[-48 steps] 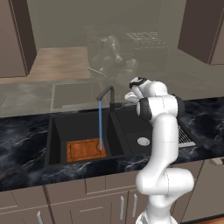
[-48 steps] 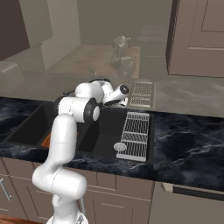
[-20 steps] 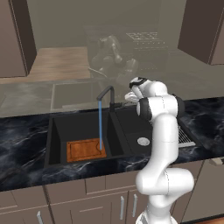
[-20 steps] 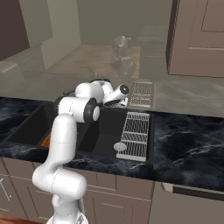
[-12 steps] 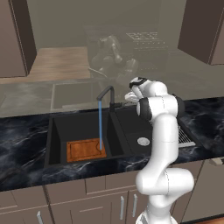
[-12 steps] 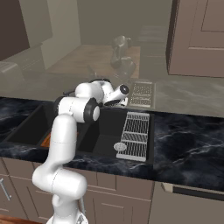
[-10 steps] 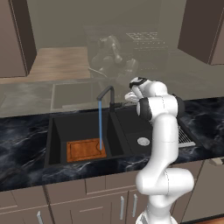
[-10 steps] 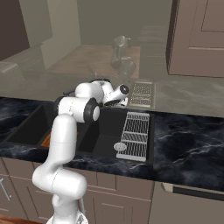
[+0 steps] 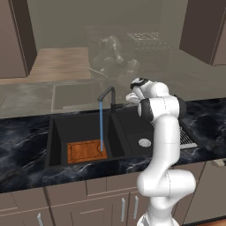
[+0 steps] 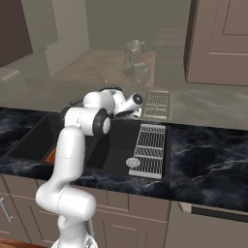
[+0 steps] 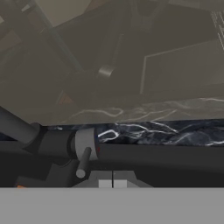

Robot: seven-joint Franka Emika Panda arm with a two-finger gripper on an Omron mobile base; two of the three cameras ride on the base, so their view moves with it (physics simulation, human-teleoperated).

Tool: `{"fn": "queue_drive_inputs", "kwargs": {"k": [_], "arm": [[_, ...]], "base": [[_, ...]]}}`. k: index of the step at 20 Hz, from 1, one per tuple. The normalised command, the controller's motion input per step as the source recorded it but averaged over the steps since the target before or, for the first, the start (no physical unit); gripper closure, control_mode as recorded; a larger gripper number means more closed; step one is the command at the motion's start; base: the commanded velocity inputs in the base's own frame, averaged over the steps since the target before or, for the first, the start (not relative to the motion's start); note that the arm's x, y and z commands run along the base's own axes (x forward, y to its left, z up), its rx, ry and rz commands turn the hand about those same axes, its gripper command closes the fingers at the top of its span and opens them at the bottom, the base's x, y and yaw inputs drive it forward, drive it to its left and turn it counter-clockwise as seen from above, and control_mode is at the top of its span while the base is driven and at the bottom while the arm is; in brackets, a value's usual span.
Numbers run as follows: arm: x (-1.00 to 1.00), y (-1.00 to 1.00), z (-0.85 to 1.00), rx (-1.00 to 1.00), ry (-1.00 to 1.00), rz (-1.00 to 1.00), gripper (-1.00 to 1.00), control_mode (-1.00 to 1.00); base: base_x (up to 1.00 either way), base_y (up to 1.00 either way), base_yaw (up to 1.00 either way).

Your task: Turn on the sink faucet with hot water and rinse the cutting board for ten seconds, then turn off the faucet. Push the cutting board to reach the water if necessary.

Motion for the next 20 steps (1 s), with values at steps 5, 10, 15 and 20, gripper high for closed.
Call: {"fn": "queue_drive_inputs", "kwargs": {"k": [5, 10, 15, 20], "arm": [[0.00, 0.00, 0.00, 0.00, 0.00, 0.00, 1.00, -1.00], [0.00, 0.00, 0.00, 0.00, 0.00, 0.00, 1.00, -1.00], [0.00, 0.00, 0.00, 0.00, 0.00, 0.00, 1.00, -1.00], [0.00, 0.00, 0.00, 0.00, 0.00, 0.00, 1.00, -1.00]], "base": [[0.00, 0.00, 0.00], [0.00, 0.00, 0.00], [0.00, 0.00, 0.00], [0.00, 0.00, 0.00]]}}
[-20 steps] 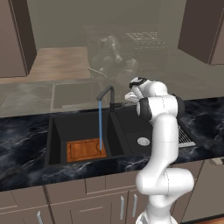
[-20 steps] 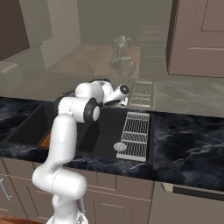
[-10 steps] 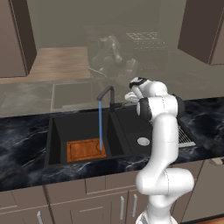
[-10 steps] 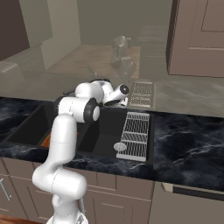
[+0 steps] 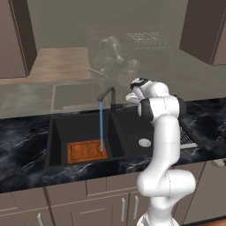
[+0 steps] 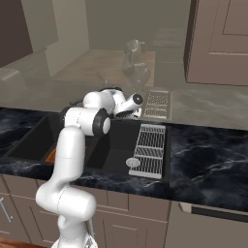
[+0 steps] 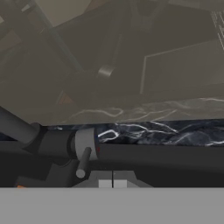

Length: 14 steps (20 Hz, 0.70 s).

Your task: Turn on the sink faucet with hot water and rinse the cutting board for ten seconds, then turn off the faucet. Push the cutting board to reach the water if necessary.

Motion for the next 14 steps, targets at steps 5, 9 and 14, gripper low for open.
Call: {"fn": "queue_drive_inputs", "kwargs": {"k": [5, 9, 14], "arm": [[0.00, 0.00, 0.00, 0.00, 0.00, 0.00, 1.00, -1.00], [0.00, 0.00, 0.00, 0.00, 0.00, 0.00, 1.00, -1.00], [0.00, 0.00, 0.00, 0.00, 0.00, 0.00, 1.00, -1.00]], "base": [[0.00, 0.00, 0.00], [0.00, 0.00, 0.00], [0.00, 0.00, 0.00]]}}
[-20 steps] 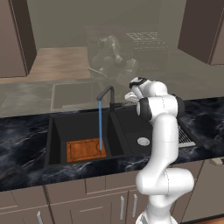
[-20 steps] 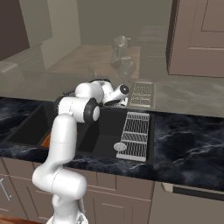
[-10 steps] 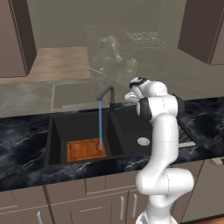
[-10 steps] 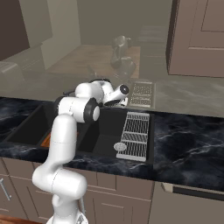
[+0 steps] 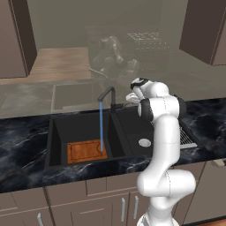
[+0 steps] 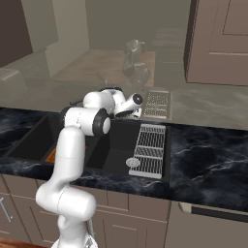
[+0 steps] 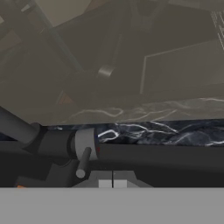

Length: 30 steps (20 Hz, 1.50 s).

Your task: Turn on the sink faucet with hot water and rinse the cutting board for ten seconds, then turn off the faucet. Push the cutting board to reach the water if necessary.

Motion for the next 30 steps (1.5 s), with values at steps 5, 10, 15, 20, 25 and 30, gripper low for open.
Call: {"fn": "queue_drive_inputs", "kwargs": {"k": [5, 10, 15, 20, 25, 30], "arm": [[0.00, 0.00, 0.00, 0.00, 0.00, 0.00, 1.00, -1.00], [0.00, 0.00, 0.00, 0.00, 0.00, 0.00, 1.00, -1.00], [0.00, 0.00, 0.00, 0.00, 0.00, 0.00, 1.00, -1.00], [0.00, 0.00, 0.00, 0.00, 0.00, 0.00, 1.00, -1.00], [0.00, 0.00, 0.00, 0.00, 0.00, 0.00, 1.00, -1.00], [0.00, 0.00, 0.00, 0.00, 0.00, 0.00, 1.00, -1.00]], "base": [[0.00, 0.00, 0.00], [0.00, 0.00, 0.00], [0.00, 0.00, 0.00], [0.00, 0.00, 0.00], [0.00, 0.00, 0.00], [0.00, 0.00, 0.00]]}}
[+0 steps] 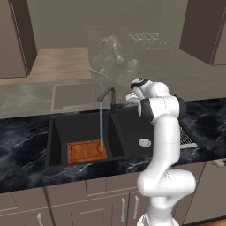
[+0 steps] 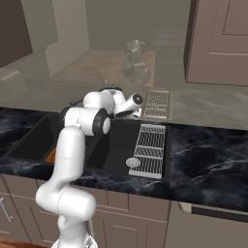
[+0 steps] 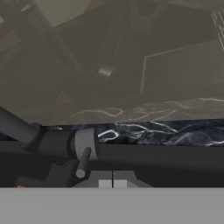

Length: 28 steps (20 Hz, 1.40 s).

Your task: Turn on the sink faucet with hot water and rinse the cutting board for ten seconds, then turn off the faucet. Push the cutting board to reach the water if necessary.

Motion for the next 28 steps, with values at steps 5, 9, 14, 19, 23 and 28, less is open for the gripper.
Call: {"fn": "queue_drive_inputs", "kwargs": {"k": [5, 9, 14, 19, 23, 28], "arm": [[0.00, 0.00, 0.00, 0.00, 0.00, 0.00, 1.00, -1.00], [0.00, 0.00, 0.00, 0.00, 0.00, 0.00, 1.00, -1.00], [0.00, 0.00, 0.00, 0.00, 0.00, 0.00, 1.00, -1.00], [0.00, 0.00, 0.00, 0.00, 0.00, 0.00, 1.00, -1.00], [0.00, 0.00, 0.00, 0.00, 0.00, 0.00, 1.00, -1.00], [0.00, 0.00, 0.00, 0.00, 0.00, 0.00, 1.00, -1.00]], "base": [[0.00, 0.00, 0.00], [0.00, 0.00, 0.00], [0.00, 0.00, 0.00], [0.00, 0.00, 0.00], [0.00, 0.00, 0.00], [0.00, 0.00, 0.00]]}}
